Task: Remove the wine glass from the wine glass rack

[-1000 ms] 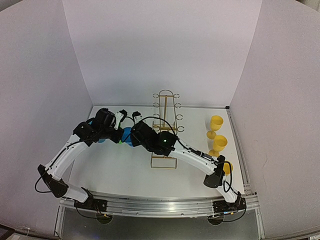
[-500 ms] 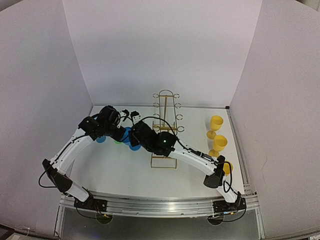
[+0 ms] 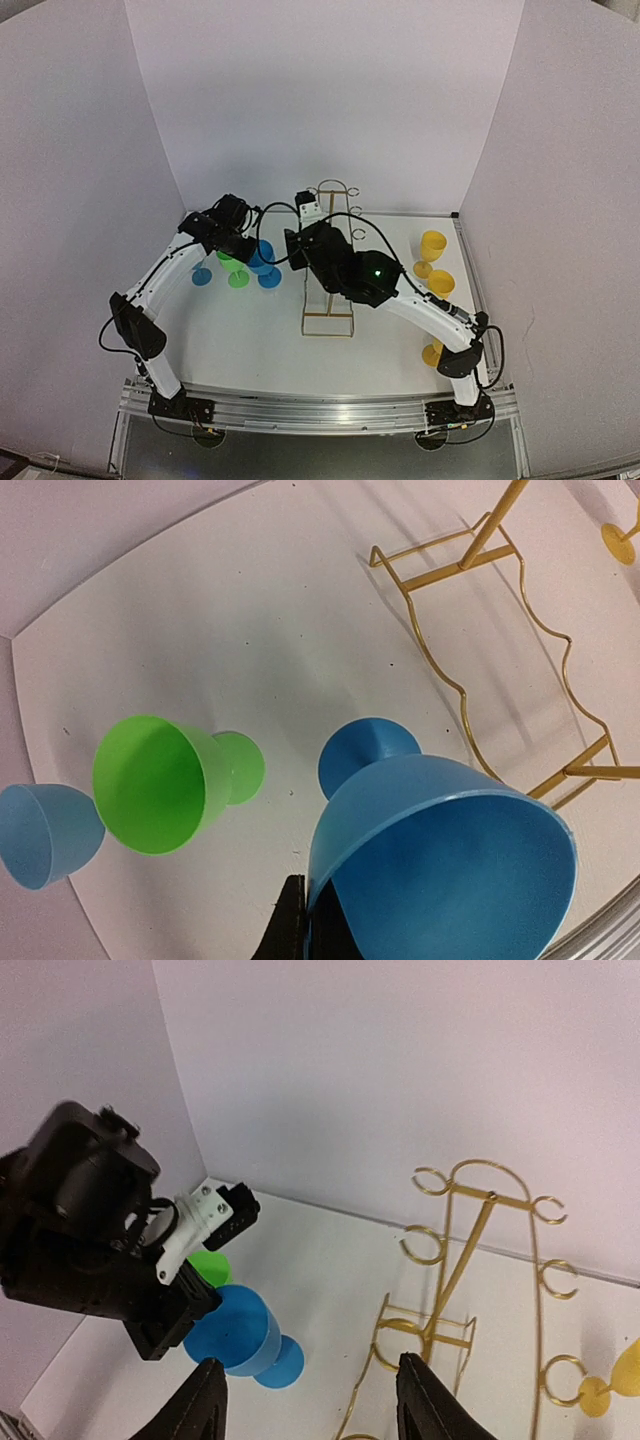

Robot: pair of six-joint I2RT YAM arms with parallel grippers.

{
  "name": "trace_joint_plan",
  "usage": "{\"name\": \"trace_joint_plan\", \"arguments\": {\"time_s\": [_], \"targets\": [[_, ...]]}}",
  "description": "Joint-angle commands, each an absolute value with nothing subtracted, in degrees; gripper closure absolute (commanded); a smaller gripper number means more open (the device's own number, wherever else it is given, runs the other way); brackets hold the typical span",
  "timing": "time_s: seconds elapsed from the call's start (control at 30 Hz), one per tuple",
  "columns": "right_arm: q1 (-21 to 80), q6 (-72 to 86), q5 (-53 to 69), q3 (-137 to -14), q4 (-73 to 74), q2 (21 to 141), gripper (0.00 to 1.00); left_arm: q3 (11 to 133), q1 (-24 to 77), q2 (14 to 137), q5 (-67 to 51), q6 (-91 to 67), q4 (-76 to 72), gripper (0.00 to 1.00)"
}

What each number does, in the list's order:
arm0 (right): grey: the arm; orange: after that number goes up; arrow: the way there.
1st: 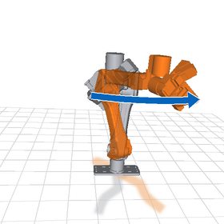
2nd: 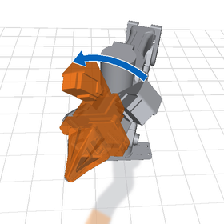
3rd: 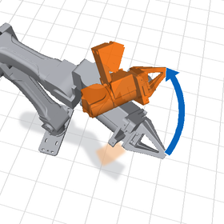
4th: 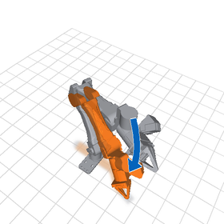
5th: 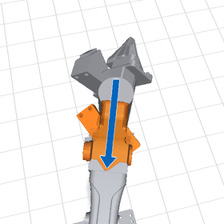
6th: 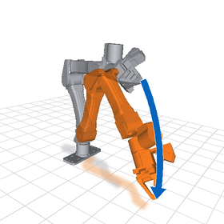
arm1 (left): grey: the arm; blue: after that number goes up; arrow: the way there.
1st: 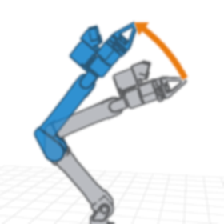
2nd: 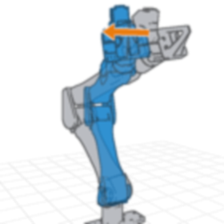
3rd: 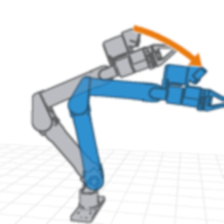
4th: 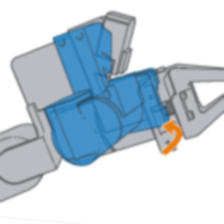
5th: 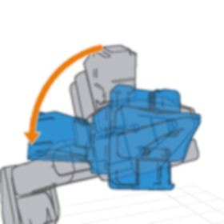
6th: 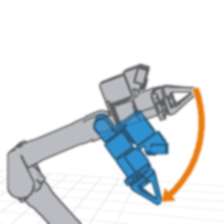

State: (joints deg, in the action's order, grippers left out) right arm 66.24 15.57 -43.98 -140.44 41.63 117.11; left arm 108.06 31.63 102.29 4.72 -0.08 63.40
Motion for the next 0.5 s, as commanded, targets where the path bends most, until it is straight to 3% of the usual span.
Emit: {"name": "trace_joint_plan", "arguments": {"time_s": [0.0, 0.47], "targets": [[66.0, 11.4, -51.5, -138.7, 40.3, 112.3, 0.47, 115.9, 30.8, 108.4, 4.1, -1.3, 64.5, 1.0], [66.0, 13.1, -53.1, -131.2, 40.2, 106.8, 0.46, 121.7, 27.7, 119.5, 3.0, -1.9, 62.5, 1.0]]}}
